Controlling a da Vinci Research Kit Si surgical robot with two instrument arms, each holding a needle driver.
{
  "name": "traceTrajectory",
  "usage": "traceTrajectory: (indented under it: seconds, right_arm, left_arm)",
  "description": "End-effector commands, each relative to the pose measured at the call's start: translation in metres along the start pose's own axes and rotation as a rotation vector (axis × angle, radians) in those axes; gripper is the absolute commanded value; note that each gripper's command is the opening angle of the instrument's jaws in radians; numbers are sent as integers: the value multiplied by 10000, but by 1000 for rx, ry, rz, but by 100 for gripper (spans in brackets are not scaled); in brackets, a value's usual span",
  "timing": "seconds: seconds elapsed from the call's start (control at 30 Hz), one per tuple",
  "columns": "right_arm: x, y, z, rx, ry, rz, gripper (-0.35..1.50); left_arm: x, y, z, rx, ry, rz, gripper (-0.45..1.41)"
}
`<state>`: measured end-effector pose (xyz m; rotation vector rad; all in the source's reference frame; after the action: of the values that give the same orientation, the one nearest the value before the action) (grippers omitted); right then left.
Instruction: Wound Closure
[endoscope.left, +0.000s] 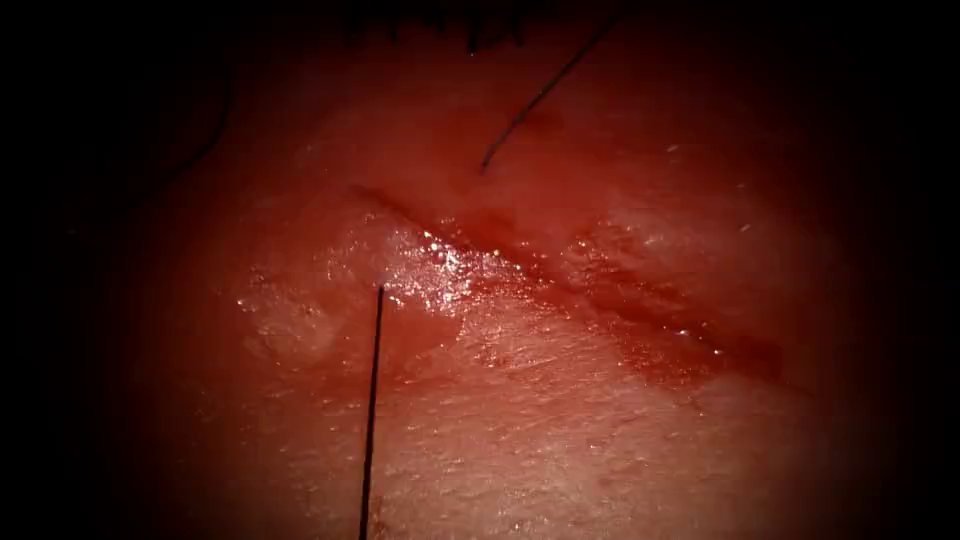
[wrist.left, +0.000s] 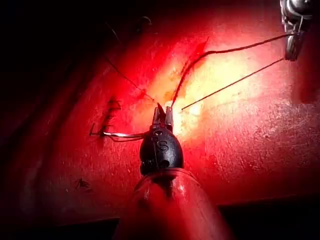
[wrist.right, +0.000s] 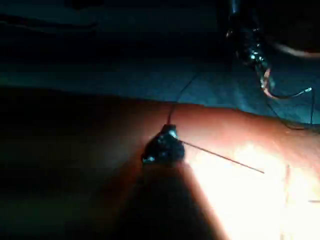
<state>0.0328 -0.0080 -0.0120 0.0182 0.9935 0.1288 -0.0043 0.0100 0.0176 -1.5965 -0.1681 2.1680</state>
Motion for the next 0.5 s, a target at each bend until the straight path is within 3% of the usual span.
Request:
traceTrajectory:
  seconds: [0.03, 0.1, 0.17, 0.2, 0.27, 0.33, 0.5]
  right_arm:
    - [6, -8, 6, 6, 6, -1, -35]
    - [11, -5, 9, 15, 14, 5, -33]
    - [9, 4, 13, 26, 28, 11, 46]
    - [8, 9, 15, 17, 35, 14, 74]
    - [2, 23, 19, 1, 44, 22, 115]
    - [-5, 34, 21, -5, 59, 25, 123]
    - [-25, 73, 20, -17, 103, 36, 123]
  left_arm:
    - [-4, 0, 7, -1, 0, 0, -45]
    - [-4, 0, 7, -1, 0, 0, -45]
    - [-4, 0, 7, -1, 0, 0, -45]
    - [-4, 0, 7, -1, 0, 0, -45]
    - [-4, 0, 6, -1, 0, 0, -45]
    - [-5, 0, 6, 1, -1, 0, -45]
    - [-5, -1, 5, 0, -1, 0, -45]
